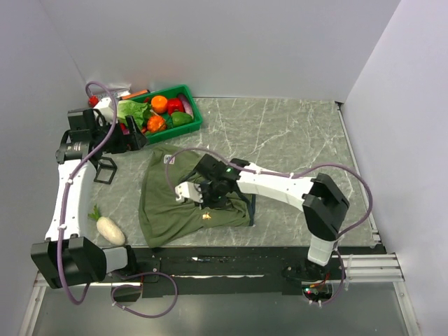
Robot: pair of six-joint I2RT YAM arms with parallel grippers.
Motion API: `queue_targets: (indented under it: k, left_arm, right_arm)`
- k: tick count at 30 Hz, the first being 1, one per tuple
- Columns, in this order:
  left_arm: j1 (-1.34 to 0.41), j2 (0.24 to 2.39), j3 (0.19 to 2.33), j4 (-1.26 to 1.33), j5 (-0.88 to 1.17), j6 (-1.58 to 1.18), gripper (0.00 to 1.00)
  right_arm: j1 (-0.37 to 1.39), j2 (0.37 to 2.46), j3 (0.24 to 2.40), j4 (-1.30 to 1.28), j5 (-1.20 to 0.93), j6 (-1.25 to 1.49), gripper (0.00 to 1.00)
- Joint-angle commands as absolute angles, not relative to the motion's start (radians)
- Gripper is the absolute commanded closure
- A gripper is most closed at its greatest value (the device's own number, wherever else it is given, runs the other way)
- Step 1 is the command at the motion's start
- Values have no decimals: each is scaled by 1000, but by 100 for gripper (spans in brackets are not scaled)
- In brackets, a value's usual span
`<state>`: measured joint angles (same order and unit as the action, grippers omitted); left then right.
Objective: Remove the brooch from the garment
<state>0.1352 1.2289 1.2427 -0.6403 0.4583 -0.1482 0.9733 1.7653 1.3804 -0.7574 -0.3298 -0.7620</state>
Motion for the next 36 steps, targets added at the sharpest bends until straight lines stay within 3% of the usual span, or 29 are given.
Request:
queue_targets:
  k: [1,16,36]
  left_arm:
    - [167,1212,1255,-606,448,-181,1]
    - [216,1190,1209,-577,439,-193,1]
    - [218,1204,1184,-578,457,-196,1]
  right_arm:
    - [1022,1805,1434,-716,-305,-815,100]
    - [1091,1924,1528,-755,-152,-792,100]
    - [1114,1976,1543,-793,-155,-807,100]
